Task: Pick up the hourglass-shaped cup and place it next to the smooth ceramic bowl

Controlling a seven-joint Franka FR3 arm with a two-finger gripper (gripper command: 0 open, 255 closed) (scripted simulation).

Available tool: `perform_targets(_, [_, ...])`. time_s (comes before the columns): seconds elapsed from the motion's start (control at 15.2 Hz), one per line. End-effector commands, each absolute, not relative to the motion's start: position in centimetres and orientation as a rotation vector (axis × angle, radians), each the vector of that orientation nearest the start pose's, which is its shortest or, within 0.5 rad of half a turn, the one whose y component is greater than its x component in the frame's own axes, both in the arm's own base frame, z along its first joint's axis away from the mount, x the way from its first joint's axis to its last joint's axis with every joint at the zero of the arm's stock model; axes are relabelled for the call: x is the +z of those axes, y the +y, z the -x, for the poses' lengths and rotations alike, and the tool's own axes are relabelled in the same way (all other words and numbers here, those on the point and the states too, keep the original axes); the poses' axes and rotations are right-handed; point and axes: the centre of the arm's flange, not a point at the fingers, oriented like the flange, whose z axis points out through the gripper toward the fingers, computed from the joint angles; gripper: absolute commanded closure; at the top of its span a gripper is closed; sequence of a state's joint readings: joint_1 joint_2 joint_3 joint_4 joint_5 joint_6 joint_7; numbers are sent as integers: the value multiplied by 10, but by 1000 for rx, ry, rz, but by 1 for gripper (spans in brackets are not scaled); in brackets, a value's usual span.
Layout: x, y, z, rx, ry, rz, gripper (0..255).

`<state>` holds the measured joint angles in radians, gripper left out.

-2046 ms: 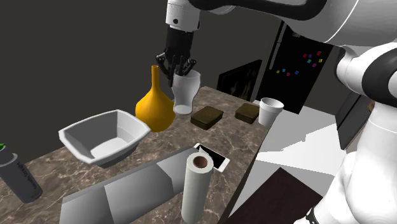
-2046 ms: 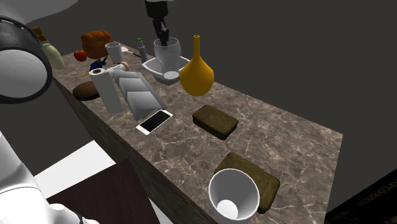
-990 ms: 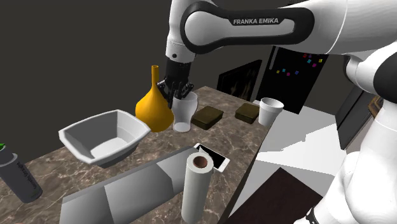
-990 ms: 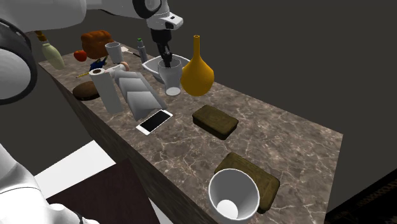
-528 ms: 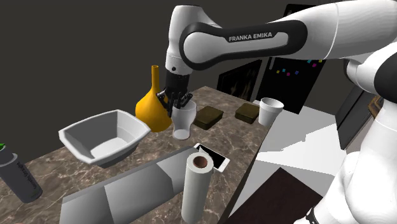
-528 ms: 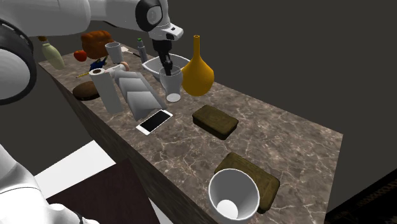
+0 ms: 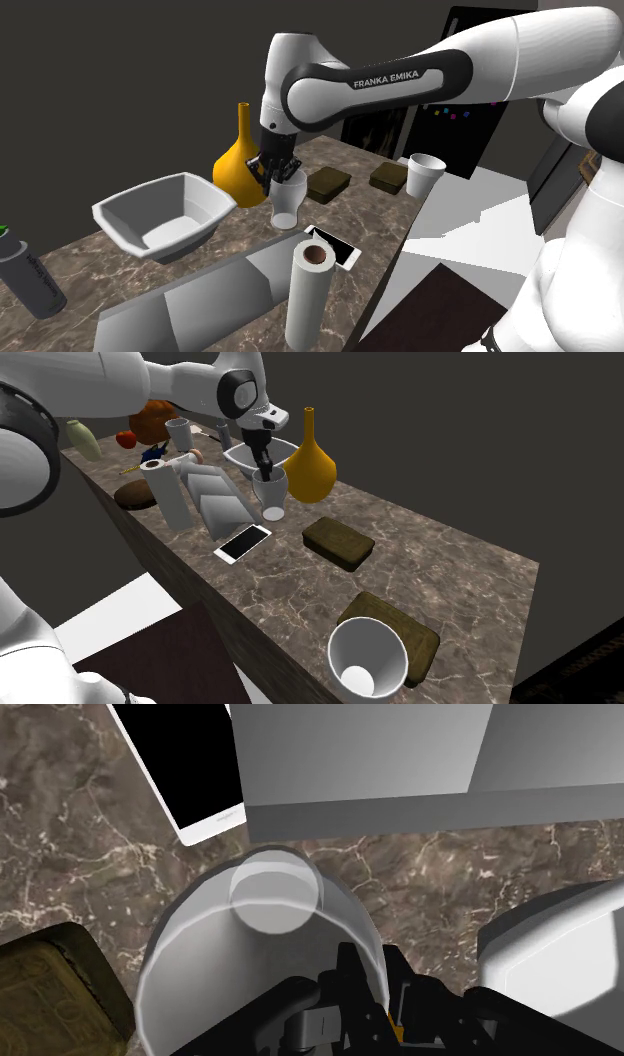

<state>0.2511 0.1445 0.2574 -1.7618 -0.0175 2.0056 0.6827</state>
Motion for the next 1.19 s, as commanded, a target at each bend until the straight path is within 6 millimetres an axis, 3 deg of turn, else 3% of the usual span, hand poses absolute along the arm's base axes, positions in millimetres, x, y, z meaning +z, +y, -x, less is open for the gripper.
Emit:
perform_targets(0.0, [488,291,-541,-111,264,3055,255])
perform_targets(0.26, [488,291,-541,-111,264,3055,255])
perform_targets(0.33, [488,292,-541,-111,264,3055,0])
perform_targets(0.66, [488,291,-541,-111,264,3055,0])
perform_targets(0.92, [538,288,-537,-111,264,3055,0])
perform_targets(1.12, [538,288,-537,-111,264,3055,0])
